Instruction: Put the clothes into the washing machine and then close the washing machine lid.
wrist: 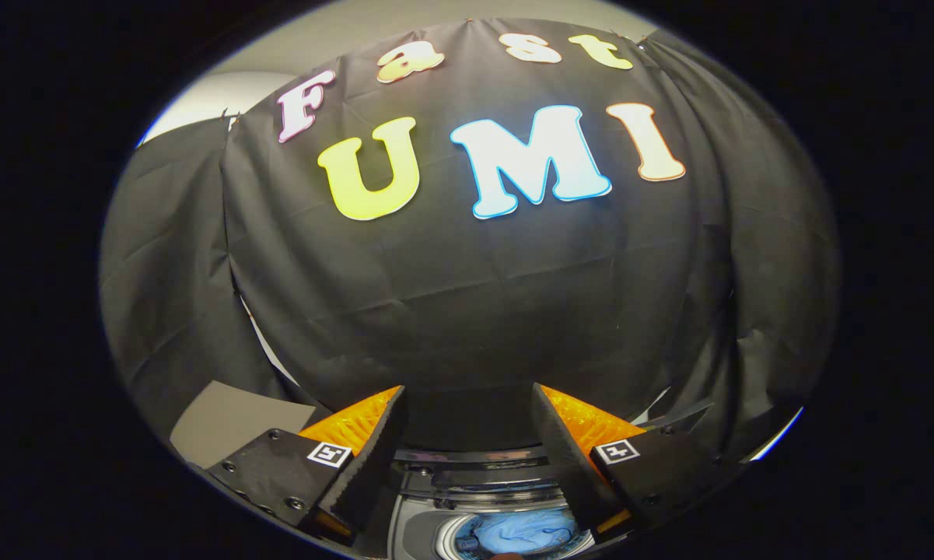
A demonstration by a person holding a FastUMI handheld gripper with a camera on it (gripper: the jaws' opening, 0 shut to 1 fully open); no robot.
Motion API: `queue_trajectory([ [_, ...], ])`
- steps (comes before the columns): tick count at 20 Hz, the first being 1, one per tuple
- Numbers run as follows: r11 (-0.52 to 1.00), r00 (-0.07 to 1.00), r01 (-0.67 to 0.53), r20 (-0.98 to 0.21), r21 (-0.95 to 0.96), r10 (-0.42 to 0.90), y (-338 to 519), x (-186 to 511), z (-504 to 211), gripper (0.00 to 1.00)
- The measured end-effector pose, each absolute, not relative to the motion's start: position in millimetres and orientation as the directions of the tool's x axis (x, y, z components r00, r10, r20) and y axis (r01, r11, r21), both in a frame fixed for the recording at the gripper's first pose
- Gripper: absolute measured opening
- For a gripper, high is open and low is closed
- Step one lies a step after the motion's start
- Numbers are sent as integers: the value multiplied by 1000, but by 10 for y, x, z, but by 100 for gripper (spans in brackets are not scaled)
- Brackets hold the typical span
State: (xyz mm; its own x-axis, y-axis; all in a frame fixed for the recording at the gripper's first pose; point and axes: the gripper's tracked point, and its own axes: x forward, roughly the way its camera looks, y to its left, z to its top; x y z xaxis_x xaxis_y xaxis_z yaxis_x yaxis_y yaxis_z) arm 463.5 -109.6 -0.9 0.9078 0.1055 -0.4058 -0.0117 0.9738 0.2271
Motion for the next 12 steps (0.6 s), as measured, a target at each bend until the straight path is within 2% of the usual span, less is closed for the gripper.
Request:
queue_trajectory([
  [5, 985, 851, 44, -523, 165, 50, -1161, 4758, -436, 98],
  [10, 993, 835, 44, -549, 105, 21, -1137, 4788, -558, 98],
  [12, 999, 849, 5, -528, 36, 15, -1128, 4784, -542, 98],
])
